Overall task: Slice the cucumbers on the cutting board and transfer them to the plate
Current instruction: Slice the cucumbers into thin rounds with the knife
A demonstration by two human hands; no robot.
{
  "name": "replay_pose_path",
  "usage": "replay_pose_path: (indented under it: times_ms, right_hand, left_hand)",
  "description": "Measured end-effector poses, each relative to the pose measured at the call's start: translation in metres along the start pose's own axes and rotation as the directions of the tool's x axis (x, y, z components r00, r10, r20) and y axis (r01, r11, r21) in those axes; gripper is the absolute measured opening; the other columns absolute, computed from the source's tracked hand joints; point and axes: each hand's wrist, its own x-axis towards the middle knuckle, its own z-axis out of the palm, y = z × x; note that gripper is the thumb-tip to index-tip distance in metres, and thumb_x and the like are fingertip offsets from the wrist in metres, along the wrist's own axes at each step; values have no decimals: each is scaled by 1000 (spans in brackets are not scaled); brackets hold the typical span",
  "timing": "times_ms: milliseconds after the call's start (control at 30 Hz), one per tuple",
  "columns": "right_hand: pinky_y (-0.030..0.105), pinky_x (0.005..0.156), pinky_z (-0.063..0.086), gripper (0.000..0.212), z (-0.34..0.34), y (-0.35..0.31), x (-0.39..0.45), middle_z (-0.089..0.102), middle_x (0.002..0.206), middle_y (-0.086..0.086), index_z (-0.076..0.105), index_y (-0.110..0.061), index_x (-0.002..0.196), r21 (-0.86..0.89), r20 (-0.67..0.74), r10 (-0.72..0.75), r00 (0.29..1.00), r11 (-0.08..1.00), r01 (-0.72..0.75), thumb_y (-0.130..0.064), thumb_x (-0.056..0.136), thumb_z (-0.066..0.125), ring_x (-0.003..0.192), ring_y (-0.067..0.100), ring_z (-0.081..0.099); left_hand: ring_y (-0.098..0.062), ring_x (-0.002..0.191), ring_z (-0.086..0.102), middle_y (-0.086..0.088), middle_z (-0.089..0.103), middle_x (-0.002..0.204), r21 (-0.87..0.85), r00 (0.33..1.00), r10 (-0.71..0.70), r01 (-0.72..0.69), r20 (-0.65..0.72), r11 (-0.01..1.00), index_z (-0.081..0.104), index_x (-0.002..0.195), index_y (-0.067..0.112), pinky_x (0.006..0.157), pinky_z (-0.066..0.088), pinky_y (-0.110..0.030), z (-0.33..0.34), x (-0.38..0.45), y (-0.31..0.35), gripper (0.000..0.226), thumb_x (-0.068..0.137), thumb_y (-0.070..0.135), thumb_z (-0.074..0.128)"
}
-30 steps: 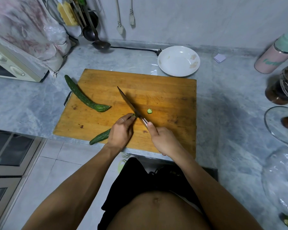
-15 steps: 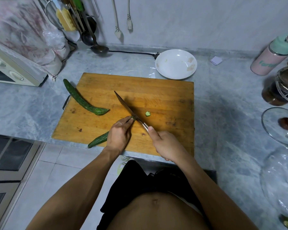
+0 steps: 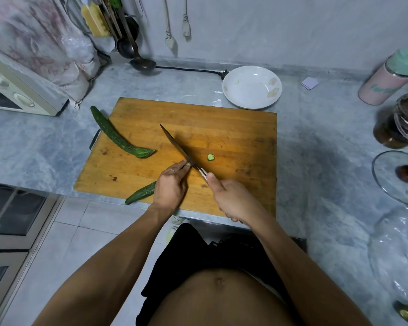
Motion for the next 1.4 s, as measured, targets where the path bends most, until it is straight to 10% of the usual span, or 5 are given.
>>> replay_pose_path:
  times_ms: [267,734,1402]
  right_hand:
    - [41,77,52,73,17,-5,10,48,61,1,71,-5,106,-24,-31,-13,999,1000,12,-57,103,20,72,25,54]
    - [22,40,35,70,-4,16,0,45,55,2,57,-13,74,143,-76,121,990,984,-109,-67,98,21,40,17,42]
    - [30,59,36,64,3,9,-11,49,59,0,51,-18,61,26,-25,-23,999,999,24,-59,102,23,52,15,46]
  left_hand:
    - [-30,110,64,-14,63,126,-7,1000,7,-7,23,1000,69,116,5,93,48,-32,-2,-2,-1,40,78,-6,64]
    - [-28,98,68,-12,68,118,-28,997,73,-74,-27,997,71,112,7,85,56,-37,-8,2,1,28,86,2,63]
    - [-27,105,66,-11,67,121,9,998,64,-64,-22,998,71,112,7,85,54,-34,4,-1,-5,31,82,1,66]
